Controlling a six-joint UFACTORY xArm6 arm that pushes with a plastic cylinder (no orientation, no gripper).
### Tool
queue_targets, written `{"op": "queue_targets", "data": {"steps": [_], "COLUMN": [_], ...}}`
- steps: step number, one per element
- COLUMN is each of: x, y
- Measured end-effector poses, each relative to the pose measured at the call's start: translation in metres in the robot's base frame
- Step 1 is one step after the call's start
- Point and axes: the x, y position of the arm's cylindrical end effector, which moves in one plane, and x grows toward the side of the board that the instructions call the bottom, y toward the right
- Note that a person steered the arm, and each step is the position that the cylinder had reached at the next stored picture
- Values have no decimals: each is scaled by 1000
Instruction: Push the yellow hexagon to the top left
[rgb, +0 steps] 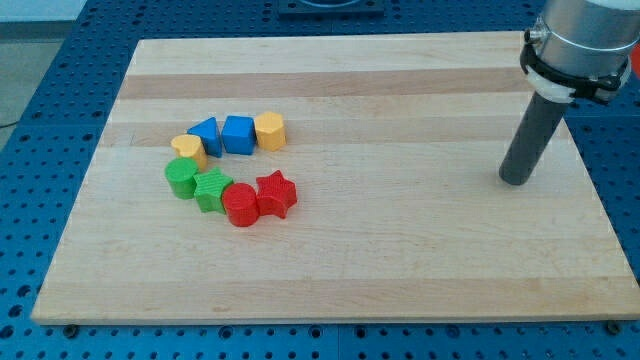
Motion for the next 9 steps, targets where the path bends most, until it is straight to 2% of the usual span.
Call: {"op": "queue_targets", "data": {"steps": [3,6,8,9], "x": [-2,-82,-68,-38], "y": [7,7,-62,-103]}}
